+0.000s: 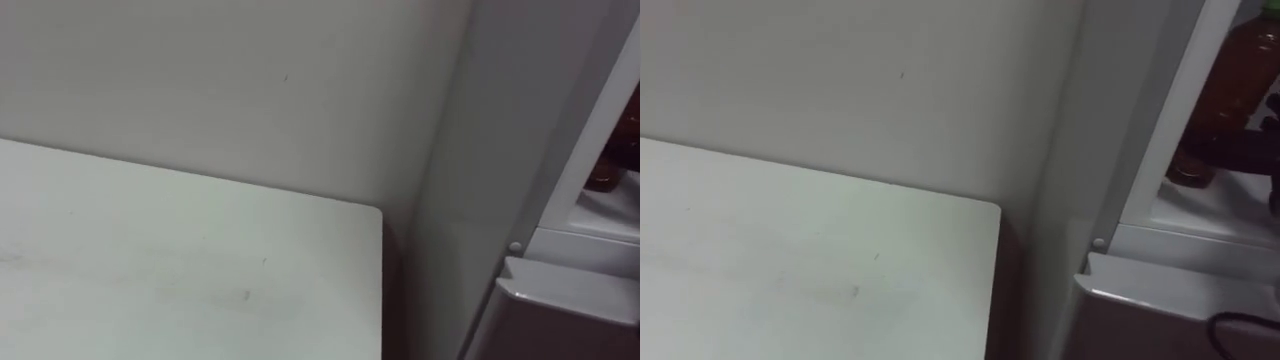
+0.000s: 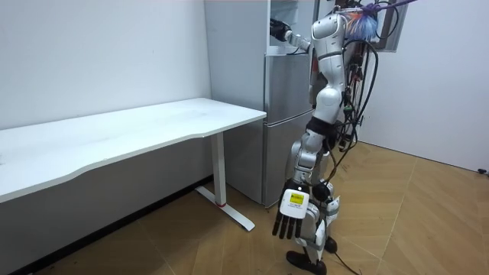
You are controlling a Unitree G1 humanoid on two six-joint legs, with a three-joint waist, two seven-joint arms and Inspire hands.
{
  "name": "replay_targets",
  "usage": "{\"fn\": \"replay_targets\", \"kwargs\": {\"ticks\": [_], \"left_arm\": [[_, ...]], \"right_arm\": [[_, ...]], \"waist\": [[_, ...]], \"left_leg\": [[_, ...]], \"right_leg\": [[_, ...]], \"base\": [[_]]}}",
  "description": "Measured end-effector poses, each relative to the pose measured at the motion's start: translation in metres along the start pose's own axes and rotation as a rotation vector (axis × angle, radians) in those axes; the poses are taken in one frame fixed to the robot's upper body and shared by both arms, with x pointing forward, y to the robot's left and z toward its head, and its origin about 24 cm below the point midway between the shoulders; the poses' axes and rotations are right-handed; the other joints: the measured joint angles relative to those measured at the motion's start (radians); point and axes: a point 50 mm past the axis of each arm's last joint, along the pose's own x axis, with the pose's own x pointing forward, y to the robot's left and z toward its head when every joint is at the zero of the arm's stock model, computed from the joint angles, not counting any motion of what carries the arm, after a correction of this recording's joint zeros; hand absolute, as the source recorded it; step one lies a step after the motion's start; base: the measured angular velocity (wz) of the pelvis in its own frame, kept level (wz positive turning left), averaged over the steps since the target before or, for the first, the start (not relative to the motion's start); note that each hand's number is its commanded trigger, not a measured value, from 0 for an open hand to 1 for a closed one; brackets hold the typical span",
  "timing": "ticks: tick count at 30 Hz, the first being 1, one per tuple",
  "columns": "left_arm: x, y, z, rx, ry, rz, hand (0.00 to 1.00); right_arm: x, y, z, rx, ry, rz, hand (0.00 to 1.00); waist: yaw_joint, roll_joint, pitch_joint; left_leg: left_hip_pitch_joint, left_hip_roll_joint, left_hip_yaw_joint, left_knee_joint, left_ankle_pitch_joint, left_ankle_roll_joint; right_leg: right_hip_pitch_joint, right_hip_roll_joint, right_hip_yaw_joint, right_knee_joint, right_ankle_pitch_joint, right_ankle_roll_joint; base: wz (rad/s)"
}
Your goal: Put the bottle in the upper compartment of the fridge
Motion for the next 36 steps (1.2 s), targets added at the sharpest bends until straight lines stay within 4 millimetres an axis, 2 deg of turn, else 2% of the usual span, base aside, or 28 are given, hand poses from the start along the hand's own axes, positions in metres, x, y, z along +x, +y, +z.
{"fn": "replay_targets", "kwargs": {"ticks": [4,11,16,19,28,32,36], "left_arm": [[0.000,-0.004,-0.006,0.008,0.020,-0.008,0.00],[-0.001,-0.008,-0.023,0.006,0.073,-0.013,0.00],[-0.002,-0.010,-0.024,0.013,0.067,-0.009,0.00],[-0.002,-0.013,-0.023,0.009,0.061,-0.011,0.00],[-0.001,-0.015,-0.025,0.040,0.058,-0.014,0.00],[-0.001,-0.017,-0.022,0.044,0.032,-0.023,0.00],[-0.001,-0.018,-0.019,0.033,0.004,-0.028,0.00]], "right_arm": [[-0.011,0.003,0.006,-0.039,-0.066,-0.041,0.00],[-0.035,0.008,0.022,0.034,-0.163,-0.074,0.00],[-0.048,0.014,0.039,0.062,-0.265,-0.076,0.00],[-0.060,0.016,0.046,0.075,-0.317,-0.056,0.00],[-0.085,0.022,0.063,-0.035,-0.516,-0.042,0.00],[-0.101,0.021,0.061,-0.077,-0.557,0.015,0.00],[-0.110,0.019,0.050,-0.068,-0.506,0.045,0.00]], "waist": [[-0.003,0.004,-0.0002],[-0.003,0.003,-0.0044],[-0.005,0.001,-0.0053],[-0.005,0.007,-0.0030],[-0.029,0.009,-0.0049],[-0.029,0.009,-0.0069],[-0.037,0.009,-0.0088]], "left_leg": [[0.004,0.002,0.008,-0.003,0.000,0.000],[0.012,0.002,0.029,-0.007,0.000,0.000],[0.017,0.002,0.032,-0.006,0.000,0.000],[0.018,0.003,0.033,-0.006,-0.001,0.001],[0.009,0.003,0.039,-0.003,-0.001,0.001],[0.011,0.007,0.059,-0.004,-0.002,0.000],[0.016,0.009,0.071,-0.006,-0.005,0.000]], "right_leg": [[-0.002,0.001,0.005,0.000,0.000,0.000],[-0.004,0.001,0.028,0.001,0.000,0.000],[0.000,0.002,0.032,0.001,0.000,0.000],[0.000,0.001,0.031,0.001,0.000,0.000],[-0.010,0.002,0.049,0.003,0.000,0.000],[-0.015,0.005,0.055,0.003,0.000,-0.001],[-0.016,0.005,0.062,0.004,0.001,-0.001]], "base": [[-0.06],[-0.09],[0.00],[0.00],[-0.03],[-0.12],[-0.10]]}}
